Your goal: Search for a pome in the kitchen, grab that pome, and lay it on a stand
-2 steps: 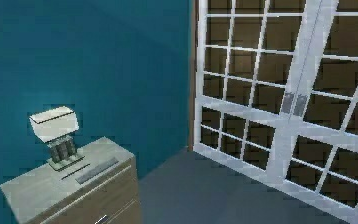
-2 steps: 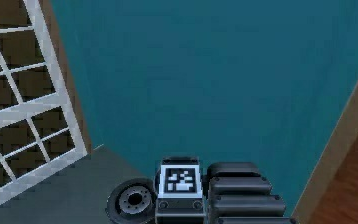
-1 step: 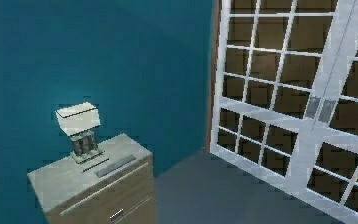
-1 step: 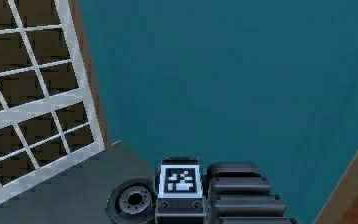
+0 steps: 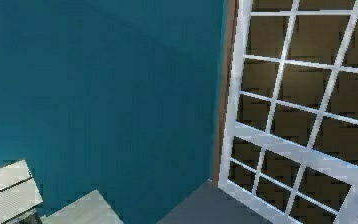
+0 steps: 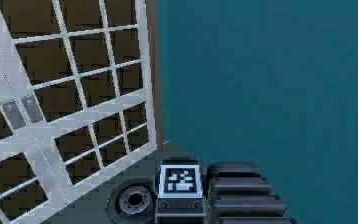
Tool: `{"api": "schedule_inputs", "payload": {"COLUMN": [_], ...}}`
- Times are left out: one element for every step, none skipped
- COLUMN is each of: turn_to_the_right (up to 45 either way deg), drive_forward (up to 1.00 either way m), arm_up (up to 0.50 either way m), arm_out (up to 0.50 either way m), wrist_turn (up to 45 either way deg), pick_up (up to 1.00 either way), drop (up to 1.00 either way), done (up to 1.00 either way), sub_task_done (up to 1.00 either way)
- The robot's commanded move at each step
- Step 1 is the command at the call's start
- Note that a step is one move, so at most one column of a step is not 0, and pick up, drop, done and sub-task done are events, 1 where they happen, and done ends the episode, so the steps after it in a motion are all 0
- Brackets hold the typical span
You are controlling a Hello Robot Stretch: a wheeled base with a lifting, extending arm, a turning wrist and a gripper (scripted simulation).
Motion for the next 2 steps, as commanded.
{"api": "schedule_inputs", "payload": {"turn_to_the_right": [6.0,-3.0], "drive_forward": [0.0,0.0], "arm_up": [0.0,0.0], "arm_out": [0.0,0.0], "wrist_turn": [0.0,0.0], "pick_up": [0.0,0.0], "drop": [0.0,0.0], "done": [0.0,0.0], "sub_task_done": [0.0,0.0]}}
